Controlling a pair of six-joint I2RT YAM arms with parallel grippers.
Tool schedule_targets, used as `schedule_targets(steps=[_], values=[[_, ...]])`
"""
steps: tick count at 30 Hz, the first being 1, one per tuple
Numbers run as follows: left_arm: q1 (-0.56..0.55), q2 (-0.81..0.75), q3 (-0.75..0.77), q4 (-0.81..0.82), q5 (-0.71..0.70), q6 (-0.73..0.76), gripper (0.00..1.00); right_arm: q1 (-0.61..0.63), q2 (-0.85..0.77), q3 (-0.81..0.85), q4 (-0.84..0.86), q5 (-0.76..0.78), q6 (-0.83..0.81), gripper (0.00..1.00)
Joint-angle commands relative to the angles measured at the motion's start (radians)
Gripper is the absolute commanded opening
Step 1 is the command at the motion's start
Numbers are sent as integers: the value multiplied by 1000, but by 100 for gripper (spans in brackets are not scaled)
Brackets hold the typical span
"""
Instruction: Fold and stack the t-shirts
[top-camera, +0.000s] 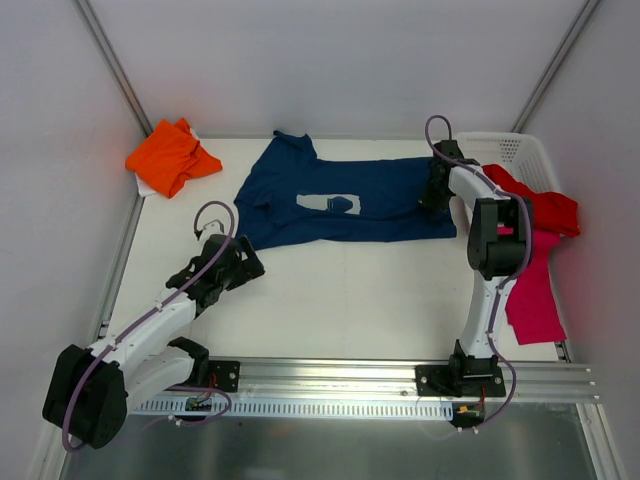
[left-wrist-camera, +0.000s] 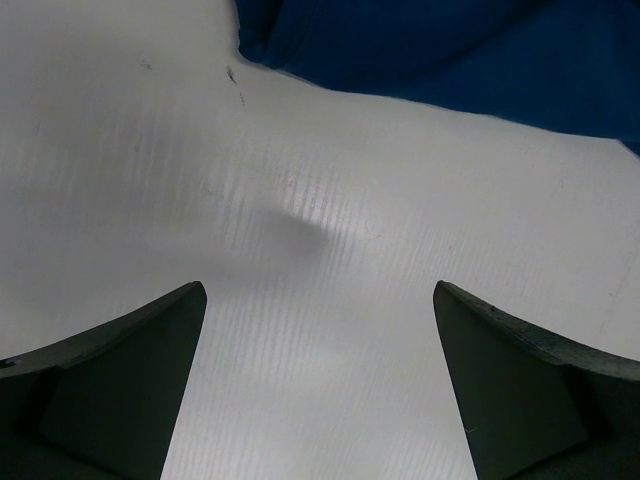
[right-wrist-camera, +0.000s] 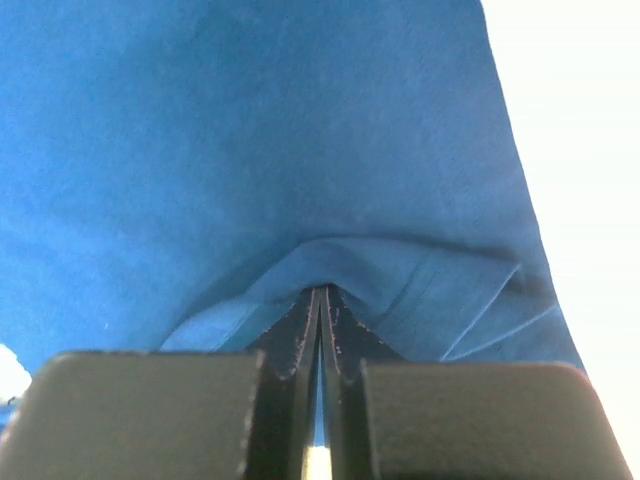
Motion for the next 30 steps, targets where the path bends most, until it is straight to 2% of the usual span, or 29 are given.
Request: schedule_targets(steps=[1, 7, 13, 15, 16, 19, 21, 24, 27, 28, 30], values=[[-8, 13, 18, 30, -29, 3, 99, -17, 27, 58, -5, -12, -2, 0], [-8, 39, 19, 38, -37, 11, 99, -43, 117, 181, -30, -32, 8, 1], [-8, 48, 19, 36, -43, 17, 99, -69, 220, 418, -100, -32, 17, 2], [-8, 48, 18, 36, -46, 17, 99, -73, 252, 512, -123, -35, 17, 14], [-10, 48, 16, 36, -46, 16, 99, -76, 259, 537, -127, -43, 16, 37], [-8, 56, 16, 36, -48, 14, 99, -75, 251, 609, -127, -41, 16, 82], [-8, 60, 19, 38, -46, 9, 99, -75, 225, 636, -127, -35, 14, 88], [-10, 71, 30, 38, -57, 19, 99, -60, 115, 589, -107, -35, 1, 89], [-8, 82, 60, 36, -94, 52, 99, -12, -34, 338, 5, -14, -13, 89], [-5, 87, 73, 38, -101, 78, 99, 2, -139, 187, 43, -7, -16, 90], [22, 120, 129, 41, -103, 115, 99, 38, -221, 68, 142, -17, -19, 90]])
